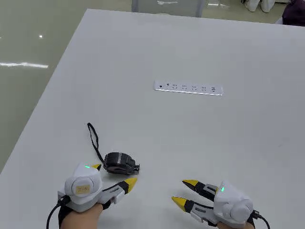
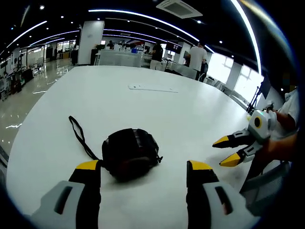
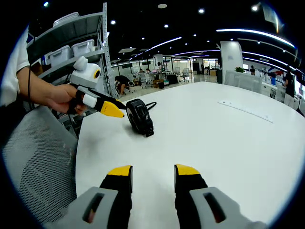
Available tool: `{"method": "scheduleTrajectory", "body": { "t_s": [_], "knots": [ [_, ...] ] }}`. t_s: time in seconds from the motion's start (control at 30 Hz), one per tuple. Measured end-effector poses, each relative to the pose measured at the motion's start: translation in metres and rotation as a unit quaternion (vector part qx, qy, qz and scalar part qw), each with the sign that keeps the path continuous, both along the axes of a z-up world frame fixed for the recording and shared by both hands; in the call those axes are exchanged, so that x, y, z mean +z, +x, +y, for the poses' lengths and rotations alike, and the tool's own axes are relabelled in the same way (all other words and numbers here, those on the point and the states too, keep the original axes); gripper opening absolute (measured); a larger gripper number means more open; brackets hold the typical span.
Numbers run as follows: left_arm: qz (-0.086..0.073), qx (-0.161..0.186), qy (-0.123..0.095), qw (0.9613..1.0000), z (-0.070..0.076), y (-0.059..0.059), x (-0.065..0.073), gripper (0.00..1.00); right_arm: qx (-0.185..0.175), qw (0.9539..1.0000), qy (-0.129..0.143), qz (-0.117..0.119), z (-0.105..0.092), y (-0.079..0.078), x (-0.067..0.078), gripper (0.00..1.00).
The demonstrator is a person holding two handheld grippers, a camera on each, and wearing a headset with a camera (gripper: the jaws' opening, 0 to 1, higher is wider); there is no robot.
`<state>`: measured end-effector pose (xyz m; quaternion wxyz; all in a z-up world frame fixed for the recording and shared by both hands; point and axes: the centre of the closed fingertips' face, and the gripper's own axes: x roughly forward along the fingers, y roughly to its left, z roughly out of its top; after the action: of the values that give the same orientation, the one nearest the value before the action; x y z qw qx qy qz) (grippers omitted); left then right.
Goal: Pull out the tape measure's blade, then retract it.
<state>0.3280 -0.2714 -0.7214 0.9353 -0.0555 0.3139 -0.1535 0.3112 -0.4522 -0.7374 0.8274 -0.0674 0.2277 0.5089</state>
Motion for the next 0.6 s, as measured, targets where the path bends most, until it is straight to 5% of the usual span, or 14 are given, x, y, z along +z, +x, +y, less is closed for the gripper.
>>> {"method": "scheduleTrajectory", "body": {
  "t_s": [0.3,0.6],
  "knots": [
    [-0.01,-0.046,0.01,0.9989,-0.004,-0.01,0.006,0.72,-0.008,1.0,0.0,-0.005,-0.009,-0.004,0.007,0.35],
    [-0.012,-0.065,0.014,0.9977,0.007,-0.021,0.011,0.72,-0.021,0.9998,-0.005,-0.004,-0.022,-0.007,0.006,0.36]
  ]
}}
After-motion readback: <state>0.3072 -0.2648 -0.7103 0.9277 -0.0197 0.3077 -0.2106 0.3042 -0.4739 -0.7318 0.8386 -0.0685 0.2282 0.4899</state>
